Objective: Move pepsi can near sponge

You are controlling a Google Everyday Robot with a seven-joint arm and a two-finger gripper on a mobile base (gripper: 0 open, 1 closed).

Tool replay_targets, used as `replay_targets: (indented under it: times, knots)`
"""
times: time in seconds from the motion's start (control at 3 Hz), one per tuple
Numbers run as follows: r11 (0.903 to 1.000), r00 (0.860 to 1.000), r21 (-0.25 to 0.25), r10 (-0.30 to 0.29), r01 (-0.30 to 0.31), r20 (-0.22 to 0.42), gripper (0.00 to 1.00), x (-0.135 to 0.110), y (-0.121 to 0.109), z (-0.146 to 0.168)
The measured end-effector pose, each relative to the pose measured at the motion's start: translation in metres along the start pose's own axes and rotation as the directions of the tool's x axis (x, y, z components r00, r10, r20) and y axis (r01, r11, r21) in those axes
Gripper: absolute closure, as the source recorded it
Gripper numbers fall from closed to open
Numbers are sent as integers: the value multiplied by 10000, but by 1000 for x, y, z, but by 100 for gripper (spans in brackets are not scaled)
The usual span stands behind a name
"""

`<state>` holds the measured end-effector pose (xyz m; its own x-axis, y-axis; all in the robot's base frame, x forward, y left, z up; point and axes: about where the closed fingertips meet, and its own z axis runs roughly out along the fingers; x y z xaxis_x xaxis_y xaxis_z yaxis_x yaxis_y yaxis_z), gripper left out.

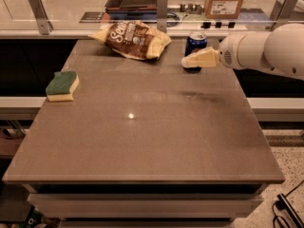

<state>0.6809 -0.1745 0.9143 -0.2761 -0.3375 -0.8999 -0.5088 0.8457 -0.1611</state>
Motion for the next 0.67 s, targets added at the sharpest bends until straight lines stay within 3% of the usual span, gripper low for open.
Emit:
replay_targets:
  times: [0.67]
  knots:
    - [9978, 9921, -426, 553, -508, 1128, 0, 6, -11, 30]
